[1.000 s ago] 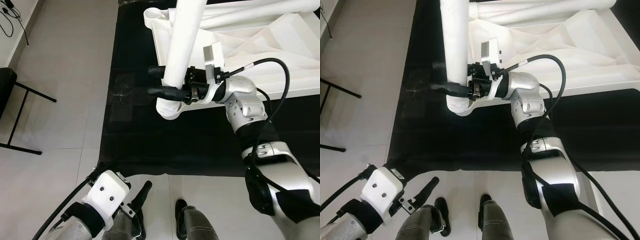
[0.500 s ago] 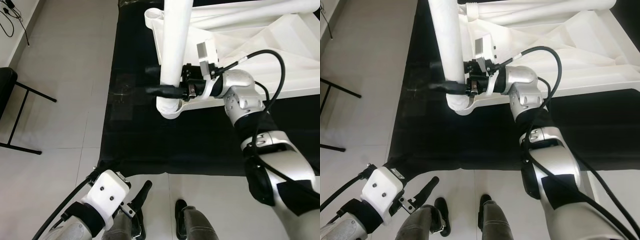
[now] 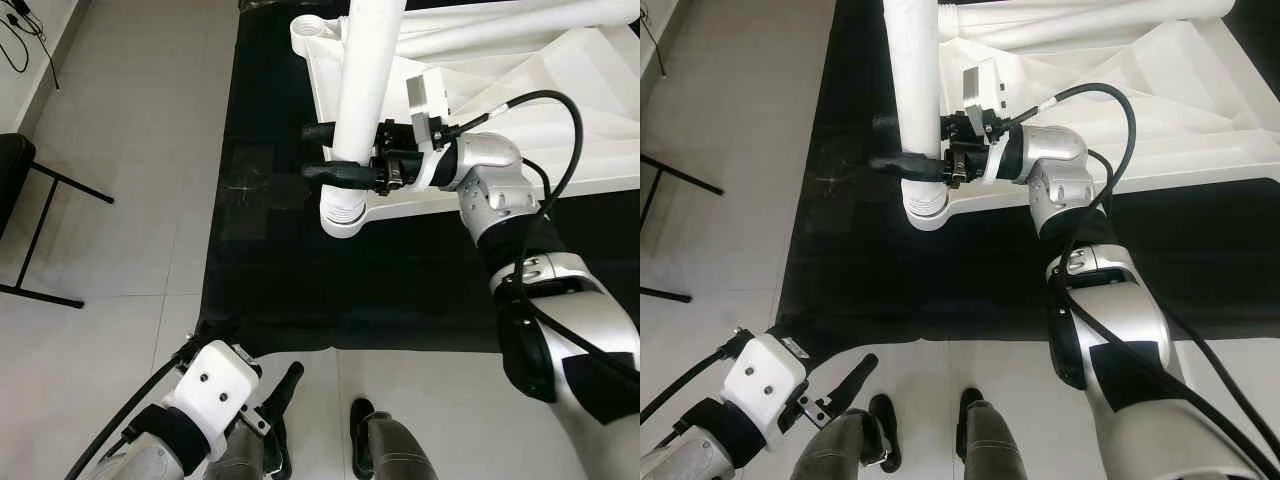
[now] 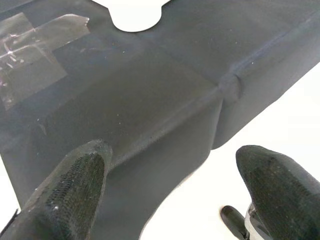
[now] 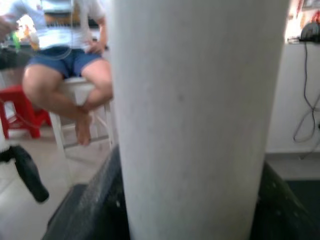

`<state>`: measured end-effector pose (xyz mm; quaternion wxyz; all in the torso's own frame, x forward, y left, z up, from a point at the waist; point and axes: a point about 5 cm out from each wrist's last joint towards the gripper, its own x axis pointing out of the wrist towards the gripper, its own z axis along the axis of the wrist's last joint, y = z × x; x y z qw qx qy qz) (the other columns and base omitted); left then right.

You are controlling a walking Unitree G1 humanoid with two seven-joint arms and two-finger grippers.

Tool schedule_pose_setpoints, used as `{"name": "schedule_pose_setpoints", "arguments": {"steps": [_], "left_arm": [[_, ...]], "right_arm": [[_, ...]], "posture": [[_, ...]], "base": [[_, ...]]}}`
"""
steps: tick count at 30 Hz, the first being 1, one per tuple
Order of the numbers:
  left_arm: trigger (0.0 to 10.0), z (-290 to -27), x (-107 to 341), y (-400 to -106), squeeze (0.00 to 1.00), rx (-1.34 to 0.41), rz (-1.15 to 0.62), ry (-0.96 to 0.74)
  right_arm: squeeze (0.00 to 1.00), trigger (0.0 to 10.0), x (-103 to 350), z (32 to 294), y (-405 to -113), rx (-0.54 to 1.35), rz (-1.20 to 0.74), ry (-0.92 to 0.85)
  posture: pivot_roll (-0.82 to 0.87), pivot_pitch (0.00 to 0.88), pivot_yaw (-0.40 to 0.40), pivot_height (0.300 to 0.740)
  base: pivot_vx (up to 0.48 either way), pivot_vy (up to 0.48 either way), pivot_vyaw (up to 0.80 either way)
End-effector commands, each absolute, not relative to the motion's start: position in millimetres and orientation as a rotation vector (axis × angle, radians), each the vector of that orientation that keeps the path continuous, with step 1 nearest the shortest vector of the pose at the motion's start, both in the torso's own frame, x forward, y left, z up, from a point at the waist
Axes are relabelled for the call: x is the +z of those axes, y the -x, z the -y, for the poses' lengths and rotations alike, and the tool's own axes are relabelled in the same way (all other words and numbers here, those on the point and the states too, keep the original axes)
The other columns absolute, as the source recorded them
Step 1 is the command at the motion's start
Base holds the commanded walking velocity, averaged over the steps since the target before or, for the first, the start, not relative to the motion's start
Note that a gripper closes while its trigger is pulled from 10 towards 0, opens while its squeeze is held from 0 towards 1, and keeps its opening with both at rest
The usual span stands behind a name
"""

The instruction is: Building children table

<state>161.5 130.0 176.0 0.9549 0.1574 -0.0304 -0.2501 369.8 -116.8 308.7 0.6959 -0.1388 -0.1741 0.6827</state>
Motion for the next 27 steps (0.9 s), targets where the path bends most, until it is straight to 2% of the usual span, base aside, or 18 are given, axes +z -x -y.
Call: {"name": "schedule_pose_setpoints", "arguments": {"steps": [1, 11, 27], "left_arm": [[10.0, -128, 170, -158, 0.0, -0.516, 0.024, -0.308], [10.0, -127, 170, -157, 0.0, -0.519, 0.022, -0.306], [10.0, -128, 171, -159, 0.0, -0.518, 0.022, -0.303]], "right_arm": [[0.0, 10.0, 296, 121, -370, 1.554, 0.313, 0.321], [0.0, 10.0, 293, 120, -368, 1.599, 0.288, 0.346], [0.0, 10.0, 278, 99, -355, 1.755, 0.166, 0.478]], "posture": [[-0.04, 0.389, -0.028, 0.74], [-0.04, 0.382, -0.03, 0.74], [-0.04, 0.392, -0.024, 0.74]], "base": [[0.0, 0.0, 0.0], [0.0, 0.0, 0.0], [0.0, 0.0, 0.0]]}}
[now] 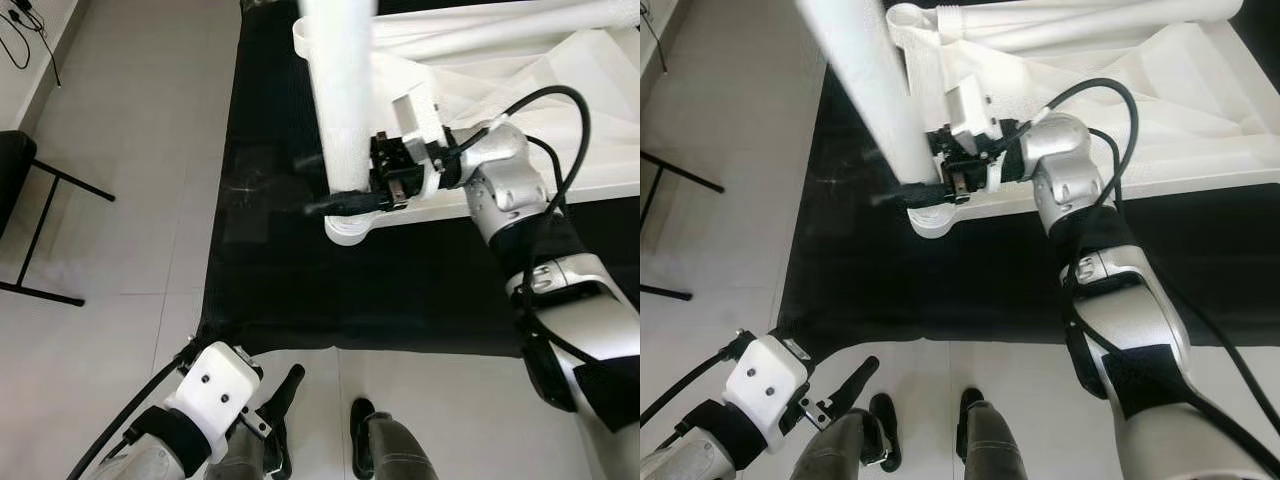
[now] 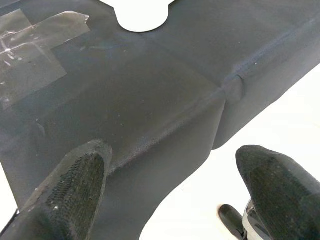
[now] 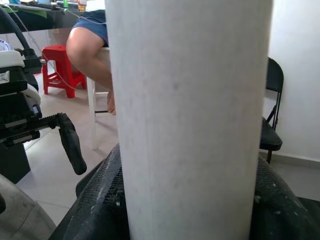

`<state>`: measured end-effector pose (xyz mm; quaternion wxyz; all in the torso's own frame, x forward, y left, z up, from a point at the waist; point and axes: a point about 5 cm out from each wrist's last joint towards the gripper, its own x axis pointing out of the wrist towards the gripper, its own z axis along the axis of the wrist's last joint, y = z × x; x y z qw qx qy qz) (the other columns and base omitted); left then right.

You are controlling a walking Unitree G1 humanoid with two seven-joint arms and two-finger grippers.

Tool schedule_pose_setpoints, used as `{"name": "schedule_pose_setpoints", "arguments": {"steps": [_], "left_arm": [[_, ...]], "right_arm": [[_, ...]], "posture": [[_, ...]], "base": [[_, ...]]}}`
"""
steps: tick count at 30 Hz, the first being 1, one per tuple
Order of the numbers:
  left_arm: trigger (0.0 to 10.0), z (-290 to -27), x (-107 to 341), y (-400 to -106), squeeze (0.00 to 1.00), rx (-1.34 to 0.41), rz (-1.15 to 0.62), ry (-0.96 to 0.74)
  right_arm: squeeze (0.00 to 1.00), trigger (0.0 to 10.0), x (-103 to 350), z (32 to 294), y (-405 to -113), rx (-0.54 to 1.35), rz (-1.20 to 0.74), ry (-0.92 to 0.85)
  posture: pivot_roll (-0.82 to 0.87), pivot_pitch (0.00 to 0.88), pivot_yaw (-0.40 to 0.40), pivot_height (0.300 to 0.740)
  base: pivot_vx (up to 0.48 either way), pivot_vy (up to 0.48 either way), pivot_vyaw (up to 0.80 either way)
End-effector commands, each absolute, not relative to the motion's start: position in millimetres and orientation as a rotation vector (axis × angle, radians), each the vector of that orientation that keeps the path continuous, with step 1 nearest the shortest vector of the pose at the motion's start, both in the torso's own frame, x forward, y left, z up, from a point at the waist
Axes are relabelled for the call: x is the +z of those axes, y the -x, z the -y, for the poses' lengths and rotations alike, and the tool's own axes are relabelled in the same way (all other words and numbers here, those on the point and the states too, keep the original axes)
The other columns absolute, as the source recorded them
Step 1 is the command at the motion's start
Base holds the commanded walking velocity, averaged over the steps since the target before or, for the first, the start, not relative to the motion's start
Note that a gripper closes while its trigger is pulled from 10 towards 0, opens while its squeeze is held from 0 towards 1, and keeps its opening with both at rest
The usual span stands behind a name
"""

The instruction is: Building children table

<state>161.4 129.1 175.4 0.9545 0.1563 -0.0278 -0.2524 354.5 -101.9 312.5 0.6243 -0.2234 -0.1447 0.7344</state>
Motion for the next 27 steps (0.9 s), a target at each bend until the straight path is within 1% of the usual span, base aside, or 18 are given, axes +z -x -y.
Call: {"name": "schedule_pose_setpoints", "arguments": {"steps": [1, 6, 12, 16, 18, 19, 21, 25, 27], "left_arm": [[10.0, -128, 171, -159, 0.0, -0.516, 0.022, -0.303], [10.0, -128, 171, -159, 0.0, -0.511, 0.023, -0.301], [10.0, -128, 171, -160, 0.0, -0.51, 0.023, -0.299], [10.0, -128, 171, -160, 0.0, -0.511, 0.022, -0.297], [10.0, -128, 171, -160, 0.0, -0.511, 0.021, -0.296], [10.0, -128, 171, -160, 0.0, -0.511, 0.021, -0.296], [10.0, -128, 171, -160, 0.0, -0.51, 0.022, -0.296], [10.0, -128, 171, -160, 0.0, -0.509, 0.02, -0.295], [10.0, -128, 170, -160, 0.0, -0.51, 0.019, -0.296]], "right_arm": [[0.0, 10.0, 279, 97, -355, 1.758, 0.168, 0.486], [0.0, 10.0, 281, 93, -356, 1.758, 0.188, 0.468], [0.0, 10.0, 282, 95, -359, 1.735, 0.22, 0.394], [0.0, 10.0, 284, 95, -364, 1.652, 0.259, 0.307], [0.0, 10.0, 284, 95, -369, 1.569, 0.277, 0.273], [0.0, 10.0, 284, 95, -369, 1.569, 0.277, 0.273], [0.0, 10.0, 282, 95, -373, 1.483, 0.283, 0.24], [0.0, 10.0, 276, 97, -375, 1.408, 0.294, 0.225], [0.0, 10.0, 270, 99, -376, 1.329, 0.299, 0.237]], "posture": [[-0.04, 0.393, -0.026, 0.74], [-0.04, 0.394, -0.027, 0.74], [-0.04, 0.395, -0.025, 0.74], [-0.04, 0.394, -0.026, 0.74], [-0.04, 0.394, -0.026, 0.74], [-0.04, 0.394, -0.026, 0.74], [-0.04, 0.394, -0.027, 0.74], [-0.04, 0.394, -0.024, 0.74], [-0.05, 0.393, -0.025, 0.74]], "base": [[0.0, 0.0, 0.0], [0.0, 0.0, 0.0], [0.0, 0.0, 0.0], [0.0, 0.0, 0.0], [0.0, 0.0, 0.0], [0.0, 0.0, 0.0], [0.0, 0.0, 0.0], [0.0, 0.0, 0.0], [0.0, 0.0, 0.0]]}}
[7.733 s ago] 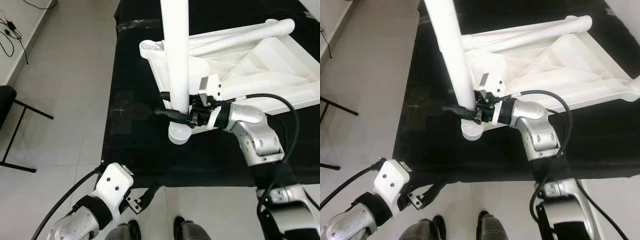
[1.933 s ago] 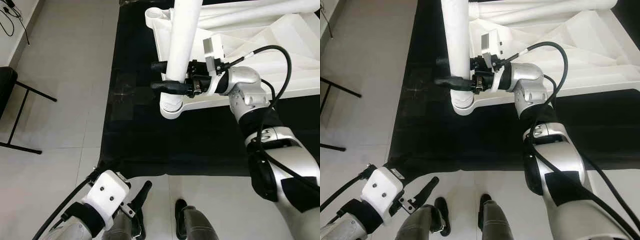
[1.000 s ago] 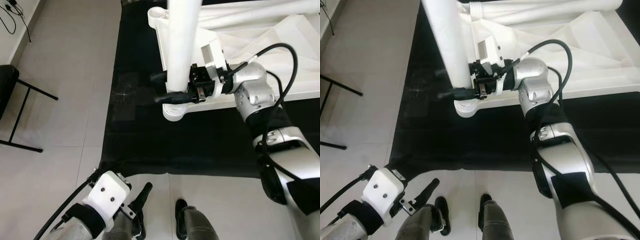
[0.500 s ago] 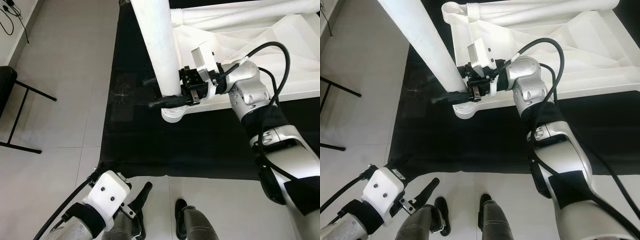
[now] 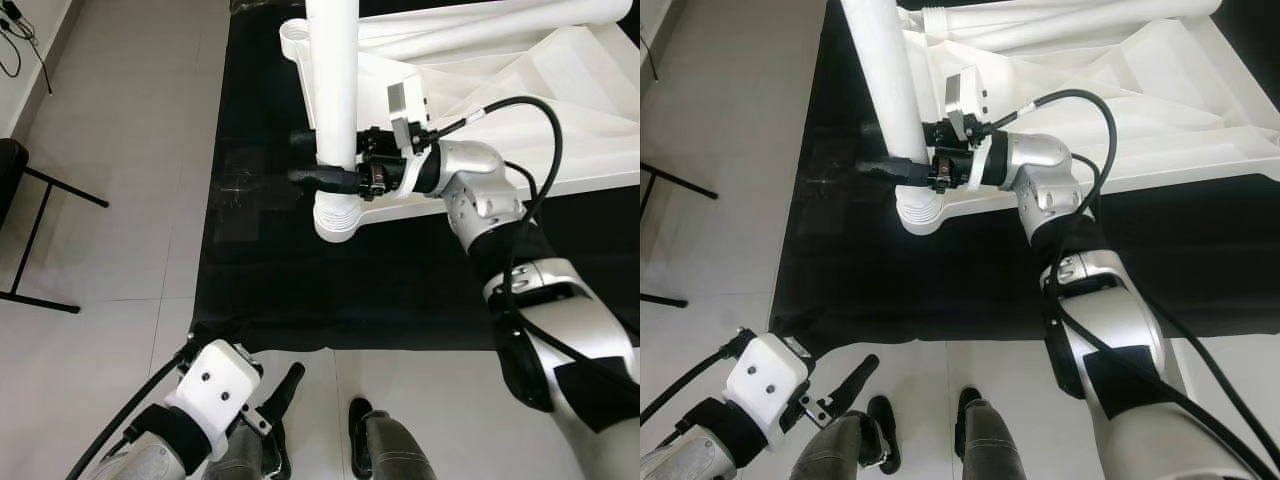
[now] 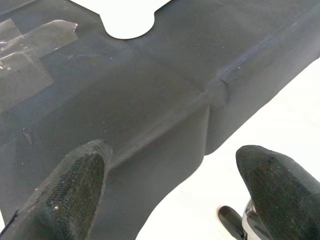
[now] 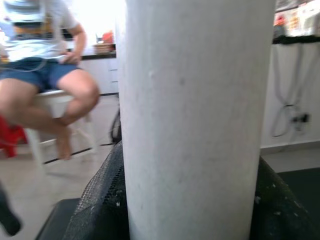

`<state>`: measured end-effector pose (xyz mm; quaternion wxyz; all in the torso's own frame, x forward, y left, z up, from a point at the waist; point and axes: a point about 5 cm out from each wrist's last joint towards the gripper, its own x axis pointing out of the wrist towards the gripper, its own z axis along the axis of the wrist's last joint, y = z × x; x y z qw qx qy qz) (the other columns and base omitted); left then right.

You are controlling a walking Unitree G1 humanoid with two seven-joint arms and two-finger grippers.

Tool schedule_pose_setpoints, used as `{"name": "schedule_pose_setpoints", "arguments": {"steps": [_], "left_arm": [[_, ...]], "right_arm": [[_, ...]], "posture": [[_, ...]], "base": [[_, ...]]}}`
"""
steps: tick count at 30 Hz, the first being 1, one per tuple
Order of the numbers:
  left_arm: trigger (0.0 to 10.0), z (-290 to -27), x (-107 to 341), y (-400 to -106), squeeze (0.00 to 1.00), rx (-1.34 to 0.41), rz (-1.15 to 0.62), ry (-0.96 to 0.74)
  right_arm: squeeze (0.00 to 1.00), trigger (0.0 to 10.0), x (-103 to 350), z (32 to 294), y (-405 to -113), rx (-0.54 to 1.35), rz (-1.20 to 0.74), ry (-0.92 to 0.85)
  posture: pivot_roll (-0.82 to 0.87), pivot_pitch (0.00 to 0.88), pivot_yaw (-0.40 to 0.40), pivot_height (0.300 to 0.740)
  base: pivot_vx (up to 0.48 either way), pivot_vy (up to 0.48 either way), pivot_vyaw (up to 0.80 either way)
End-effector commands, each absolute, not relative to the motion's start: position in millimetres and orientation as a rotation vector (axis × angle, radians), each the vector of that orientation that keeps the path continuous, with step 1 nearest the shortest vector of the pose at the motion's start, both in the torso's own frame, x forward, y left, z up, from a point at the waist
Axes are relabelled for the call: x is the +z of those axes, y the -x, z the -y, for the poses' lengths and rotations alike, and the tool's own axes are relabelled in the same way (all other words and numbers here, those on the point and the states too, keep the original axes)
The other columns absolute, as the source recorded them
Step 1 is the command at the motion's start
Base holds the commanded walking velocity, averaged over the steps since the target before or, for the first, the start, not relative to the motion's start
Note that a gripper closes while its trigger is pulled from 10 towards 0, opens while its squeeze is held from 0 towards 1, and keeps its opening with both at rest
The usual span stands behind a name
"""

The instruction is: Building children table

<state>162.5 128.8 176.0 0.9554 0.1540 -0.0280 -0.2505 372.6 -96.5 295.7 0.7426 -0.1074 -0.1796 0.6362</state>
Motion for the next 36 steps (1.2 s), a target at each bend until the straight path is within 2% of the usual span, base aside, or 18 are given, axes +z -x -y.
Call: {"name": "schedule_pose_setpoints", "arguments": {"steps": [1, 4, 7, 8, 9, 11, 13, 15, 17, 21, 27, 29, 32, 34, 36], "left_arm": [[10.0, -129, 170, -160, 0.0, -0.51, 0.019, -0.296], [10.0, -129, 170, -160, 0.0, -0.51, 0.018, -0.296], [10.0, -129, 169, -161, 0.0, -0.514, 0.017, -0.296], [10.0, -129, 169, -161, 0.0, -0.512, 0.017, -0.297], [10.0, -129, 169, -161, 0.0, -0.512, 0.017, -0.297], [10.0, -130, 169, -162, 0.0, -0.509, 0.018, -0.297], [10.0, -132, 168, -164, 0.0, -0.509, 0.018, -0.298], [10.0, -132, 168, -166, 0.0, -0.516, 0.019, -0.3], [10.0, -132, 167, -168, 0.0, -0.521, 0.019, -0.302], [10.0, -134, 166, -172, 0.0, -0.52, 0.018, -0.305], [10.0, -142, 170, -182, 0.0, -0.463, 0.034, -0.294], [10.0, -156, 181, -196, 0.0, -0.379, 0.084, -0.306], [10.0, -166, 197, -209, 0.0, -0.344, 0.139, -0.276], [10.0, -167, 207, -215, 0.0, -0.35, 0.17, -0.242], [10.0, -165, 239, -227, 0.0, -0.435, 0.272, -0.131]], "right_arm": [[0.0, 10.0, 270, 99, -376, 1.323, 0.299, 0.238], [0.0, 10.0, 270, 99, -376, 1.323, 0.299, 0.237], [0.0, 10.0, 264, 104, -374, 1.066, 0.332, 0.124], [0.0, 10.0, 249, 100, -364, 0.91, 0.322, 0.104], [0.0, 10.0, 249, 100, -364, 0.91, 0.322, 0.104], [0.0, 10.0, 236, 99, -348, 0.727, 0.316, 0.093], [0.0, 10.0, 204, 102, -330, 0.411, 0.161, 0.052], [0.0, 10.0, 192, 90, -315, 0.301, 0.12, 0.008], [0.0, 10.0, 196, 75, -313, 0.328, 0.154, -0.007], [0.0, 10.0, 203, 62, -317, 0.368, 0.188, 0.004], [0.0, 10.0, 210, 63, -322, 0.297, 0.183, 0.001], [0.0, 10.0, 211, 62, -319, 0.266, 0.174, 0.002], [0.0, 10.0, 210, 60, -316, 0.249, 0.168, 0.002], [0.0, 10.0, 210, 59, -314, 0.247, 0.167, 0.002], [0.0, 10.0, 208, 57, -312, 0.251, 0.167, 0.003]], "posture": [[-0.05, 0.393, -0.025, 0.74], [-0.05, 0.393, -0.025, 0.74], [-0.06, 0.388, -0.038, 0.74], [-0.07, 0.385, -0.038, 0.74], [-0.07, 0.385, -0.038, 0.74], [-0.07, 0.385, -0.038, 0.74], [-0.08, 0.378, -0.028, 0.74], [-0.08, 0.369, -0.015, 0.74], [-0.09, 0.363, -0.009, 0.74], [-0.09, 0.343, -0.009, 0.74], [-0.08, 0.32, -0.014, 0.74], [-0.08, 0.299, -0.013, 0.74], [-0.09, 0.285, -0.008, 0.74], [-0.09, 0.282, -0.007, 0.74], [-0.09, 0.258, 0.004, 0.74]], "base": [[0.0, 0.0, 0.0], [0.0, 0.0, 0.0], [0.0, 0.0, 0.0], [0.0, 0.0, 0.0], [0.0, 0.0, 0.0], [0.0, 0.0, 0.0], [0.0, 0.0, 0.0], [0.0, 0.0, 0.0], [0.0, 0.0, 0.0], [0.0, 0.0, 0.0], [0.0, 0.0, 0.0], [0.0, 0.0, 0.0], [0.0, 0.0, 0.0], [0.0, 0.0, 0.0], [0.0, 0.0, 0.0]]}}
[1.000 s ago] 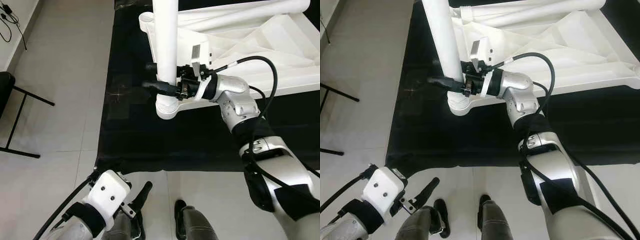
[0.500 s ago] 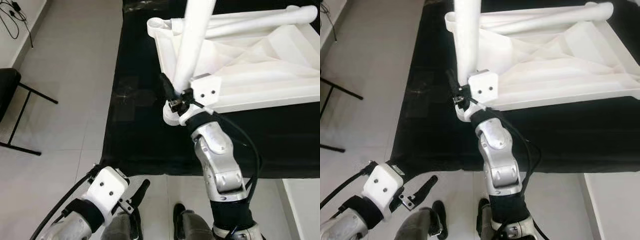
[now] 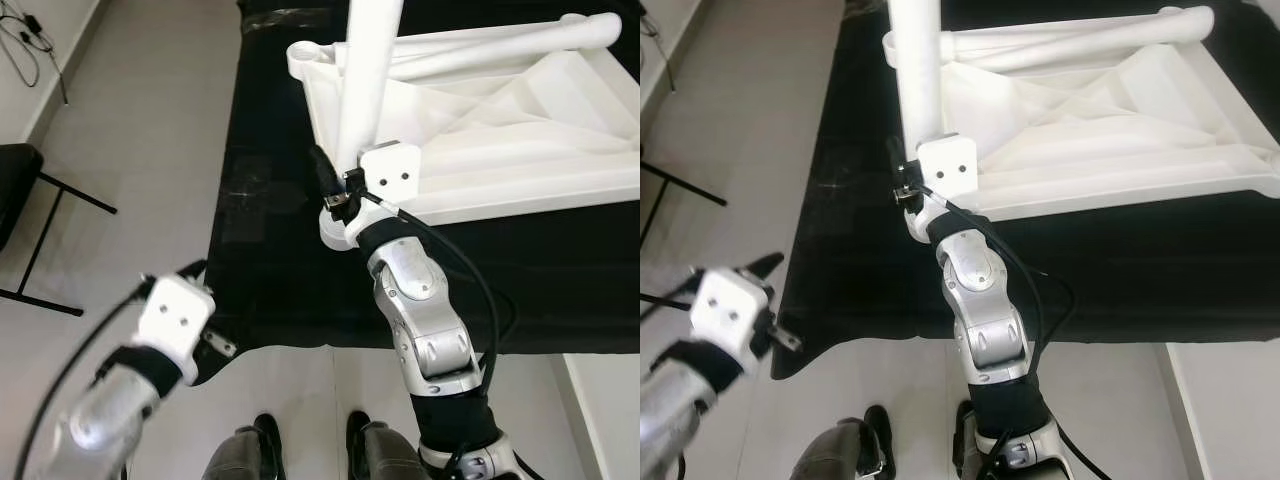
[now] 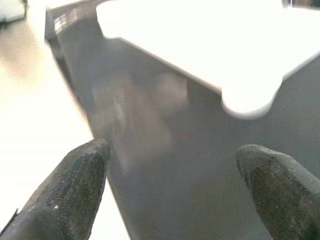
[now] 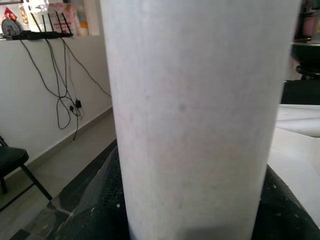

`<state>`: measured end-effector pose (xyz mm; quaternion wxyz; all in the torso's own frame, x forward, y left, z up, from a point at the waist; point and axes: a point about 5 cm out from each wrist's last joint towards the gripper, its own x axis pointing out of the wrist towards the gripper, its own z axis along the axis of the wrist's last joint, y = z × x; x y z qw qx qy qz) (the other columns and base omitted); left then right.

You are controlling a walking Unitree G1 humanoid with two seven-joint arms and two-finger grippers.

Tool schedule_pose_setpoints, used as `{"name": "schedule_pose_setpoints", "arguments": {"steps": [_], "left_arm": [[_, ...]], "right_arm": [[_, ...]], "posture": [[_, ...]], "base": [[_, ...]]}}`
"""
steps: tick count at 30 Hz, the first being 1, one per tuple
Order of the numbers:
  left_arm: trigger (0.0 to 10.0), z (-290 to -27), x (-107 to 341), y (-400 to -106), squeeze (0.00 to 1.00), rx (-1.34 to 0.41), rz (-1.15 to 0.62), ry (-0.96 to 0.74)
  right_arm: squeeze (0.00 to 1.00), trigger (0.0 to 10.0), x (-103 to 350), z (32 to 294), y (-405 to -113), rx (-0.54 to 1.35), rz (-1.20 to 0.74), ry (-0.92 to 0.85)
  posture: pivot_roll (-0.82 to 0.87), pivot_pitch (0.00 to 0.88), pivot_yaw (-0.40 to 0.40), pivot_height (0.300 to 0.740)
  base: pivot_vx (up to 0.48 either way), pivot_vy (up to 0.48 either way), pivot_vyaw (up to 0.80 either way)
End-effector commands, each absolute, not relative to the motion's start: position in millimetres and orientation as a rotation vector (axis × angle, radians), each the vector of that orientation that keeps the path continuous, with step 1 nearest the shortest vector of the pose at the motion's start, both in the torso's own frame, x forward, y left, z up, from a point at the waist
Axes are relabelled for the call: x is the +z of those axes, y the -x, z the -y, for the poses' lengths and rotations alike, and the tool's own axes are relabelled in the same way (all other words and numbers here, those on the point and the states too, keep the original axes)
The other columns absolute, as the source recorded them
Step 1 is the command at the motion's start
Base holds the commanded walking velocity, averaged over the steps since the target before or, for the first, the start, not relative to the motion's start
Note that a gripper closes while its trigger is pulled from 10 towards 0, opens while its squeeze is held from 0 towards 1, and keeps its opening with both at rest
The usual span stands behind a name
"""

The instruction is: Building children table

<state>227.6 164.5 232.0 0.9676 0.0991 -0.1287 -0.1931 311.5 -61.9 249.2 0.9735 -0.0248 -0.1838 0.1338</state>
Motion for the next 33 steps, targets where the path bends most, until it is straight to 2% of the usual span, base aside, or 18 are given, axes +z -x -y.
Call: {"name": "schedule_pose_setpoints", "arguments": {"steps": [1, 3, 4, 5, 8, 11, 12, 13, 14, 16, 17, 22, 23, 25, 26, 29, 33], "left_arm": [[10.0, -165, 239, -227, 0.0, -0.435, 0.272, -0.131], [10.0, -162, 252, -231, 0.0, -0.478, 0.311, -0.096], [10.0, -155, 273, -237, 1.0, -0.588, 0.371, -0.014], [10.0, -155, 273, -237, 1.0, -0.588, 0.371, -0.014], [10.0, -146, 299, -243, 1.0, -0.741, 0.43, 0.066], [10.0, -146, 299, -243, 1.0, -0.741, 0.43, 0.066], [10.0, -140, 313, -246, 1.0, -0.835, 0.454, 0.094], [10.0, -140, 313, -246, 1.0, -0.835, 0.454, 0.094], [10.0, -136, 327, -253, 1.0, -0.943, 0.471, 0.107], [10.0, -136, 327, -253, 1.0, -0.943, 0.471, 0.107], [10.0, -132, 342, -260, 1.0, -1.039, 0.484, 0.13], [10.0, -119, 372, -279, 1.0, -1.153, 0.485, 0.137], [10.0, -115, 377, -284, 0.62, -1.162, 0.473, 0.131], [10.0, -113, 380, -287, 0.62, -1.181, 0.456, 0.134], [10.0, -111, 382, -290, 0.0, -1.206, 0.435, 0.129], [10.0, -109, 384, -293, 0.0, -1.24, 0.41, 0.125], [10.0, -100, 385, -309, 0.0, -1.288, 0.358, 0.031]], "right_arm": [[0.0, 10.0, 208, 57, -312, 0.251, 0.167, 0.003], [0.0, 10.0, 207, 57, -311, 0.253, 0.169, 0.003], [0.0, 10.0, 206, 55, -312, 0.256, 0.172, -0.001], [0.0, 10.0, 206, 55, -312, 0.256, 0.172, -0.001], [0.0, 10.0, 207, 52, -314, 0.256, 0.175, -0.008], [0.0, 10.0, 207, 52, -314, 0.256, 0.175, -0.008], [0.0, 10.0, 208, 50, -315, 0.255, 0.178, -0.012], [0.0, 10.0, 208, 50, -315, 0.255, 0.178, -0.012], [0.0, 10.0, 209, 46, -316, 0.262, 0.184, -0.02], [0.0, 10.0, 209, 46, -316, 0.262, 0.184, -0.02], [0.0, 10.0, 211, 42, -316, 0.269, 0.188, -0.029], [0.0, 10.0, 214, 35, -315, 0.283, 0.198, -0.047], [0.0, 10.0, 215, 34, -315, 0.284, 0.2, -0.05], [0.0, 10.0, 215, 34, -315, 0.285, 0.201, -0.052], [0.0, 10.0, 216, 34, -315, 0.285, 0.203, -0.053], [0.0, 10.0, 216, 34, -316, 0.284, 0.206, -0.054], [0.0, 10.0, 217, 32, -316, 0.286, 0.21, -0.059]], "posture": [[-0.09, 0.258, 0.004, 0.74], [-0.09, 0.258, 0.004, 0.74], [-0.09, 0.234, 0.015, 0.74], [-0.09, 0.234, 0.015, 0.74], [-0.09, 0.225, 0.02, 0.74], [-0.09, 0.225, 0.02, 0.74], [-0.08, 0.213, 0.022, 0.74], [-0.08, 0.213, 0.022, 0.74], [-0.08, 0.195, 0.029, 0.74], [-0.08, 0.195, 0.029, 0.74], [-0.08, 0.194, 0.03, 0.74], [-0.09, 0.191, 0.036, 0.74], [-0.09, 0.192, 0.037, 0.74], [-0.09, 0.192, 0.037, 0.74], [-0.08, 0.195, 0.038, 0.74], [-0.08, 0.195, 0.038, 0.74], [-0.09, 0.2, 0.041, 0.74]], "base": [[0.0, 0.0, 0.0], [0.0, 0.0, 0.0], [0.0, 0.0, 0.0], [0.0, 0.0, 0.0], [0.0, 0.0, 0.0], [0.0, 0.0, 0.0], [0.0, 0.0, 0.0], [0.0, 0.0, 0.0], [0.0, 0.0, 0.0], [0.0, 0.0, 0.0], [0.0, 0.0, 0.0], [0.0, 0.0, 0.0], [0.0, 0.0, 0.0], [0.0, 0.0, 0.0], [0.0, 0.0, 0.0], [0.0, 0.0, 0.0], [0.0, 0.0, 0.0]]}}
